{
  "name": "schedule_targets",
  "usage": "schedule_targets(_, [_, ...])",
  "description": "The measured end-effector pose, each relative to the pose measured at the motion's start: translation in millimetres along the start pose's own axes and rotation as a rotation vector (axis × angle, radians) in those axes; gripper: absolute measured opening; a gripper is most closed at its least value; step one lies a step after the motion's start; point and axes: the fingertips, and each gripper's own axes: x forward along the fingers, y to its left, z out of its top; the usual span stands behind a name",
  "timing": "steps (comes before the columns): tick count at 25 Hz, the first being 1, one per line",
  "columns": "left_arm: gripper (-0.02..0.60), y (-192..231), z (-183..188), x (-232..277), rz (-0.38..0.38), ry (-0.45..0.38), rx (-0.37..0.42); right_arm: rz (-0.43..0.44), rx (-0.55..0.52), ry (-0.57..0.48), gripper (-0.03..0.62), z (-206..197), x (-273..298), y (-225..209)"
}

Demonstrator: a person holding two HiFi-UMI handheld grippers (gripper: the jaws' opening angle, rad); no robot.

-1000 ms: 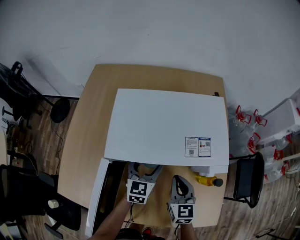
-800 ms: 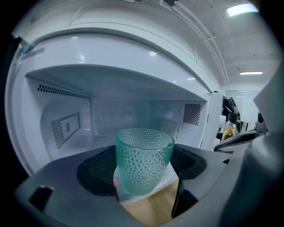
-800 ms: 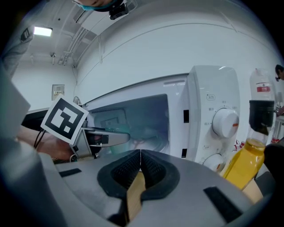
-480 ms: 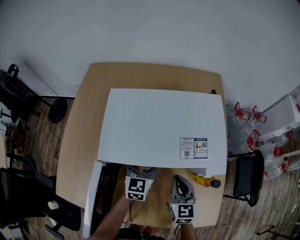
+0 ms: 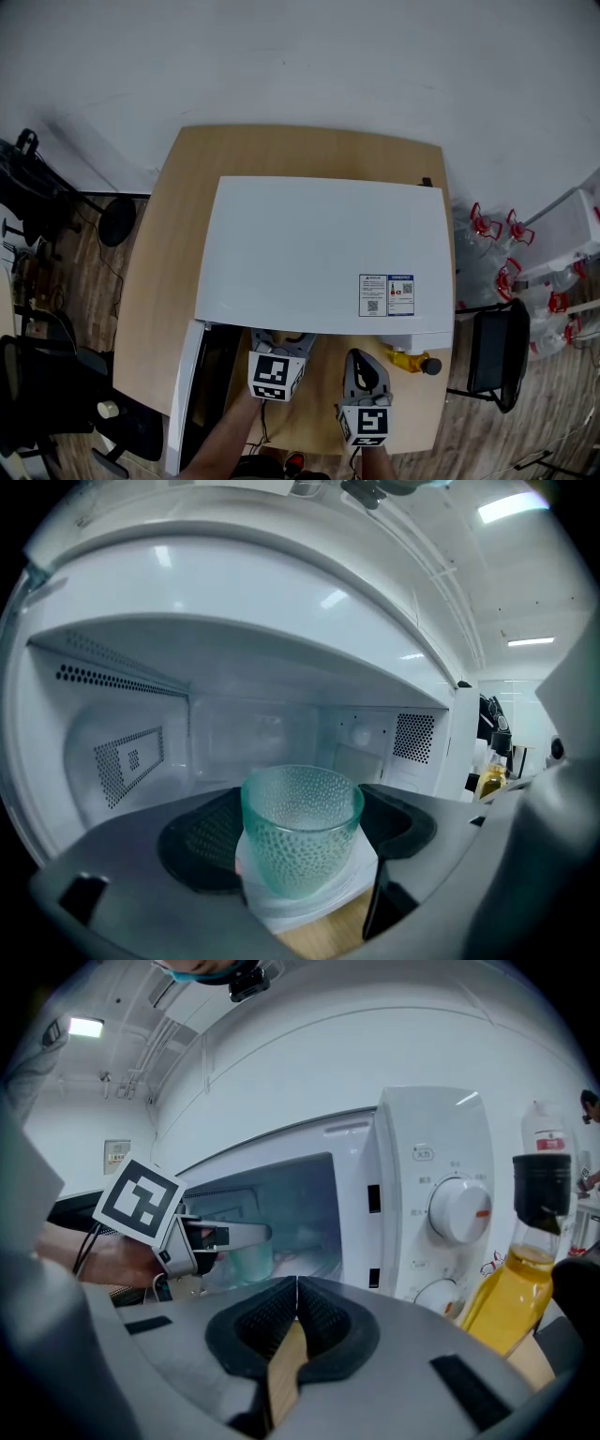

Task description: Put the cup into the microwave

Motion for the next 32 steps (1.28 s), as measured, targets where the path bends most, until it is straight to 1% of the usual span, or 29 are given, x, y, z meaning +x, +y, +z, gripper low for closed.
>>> schedule_targets(7, [0.388,-3,9,-8,0.001,-0.015,0.017,0.006,-0.014,-0.019,0.018,8,-7,7])
schedule_targets(14, [0.387,-8,19,-28,0.007,-0.027,0.031,-0.014,-0.037,-0.059,0.018,26,-24,7])
schedule_targets(27, [0.387,-32,42,-92,-0.006,-0.062,0.053,-0.038,-0.072,-0.13,0.018,49,-83,27])
schedule_targets(30, [0.369,-38,41,-112,0.0,-0.062,0.062,-0.044,-0.077,-0.145,0.018,52,-102,33])
schedule_targets(32, [0.336,-41,40,-127,0.009,-0.063,0.071,-0.048,-0.083,-0.159,0.018,54,-114,37])
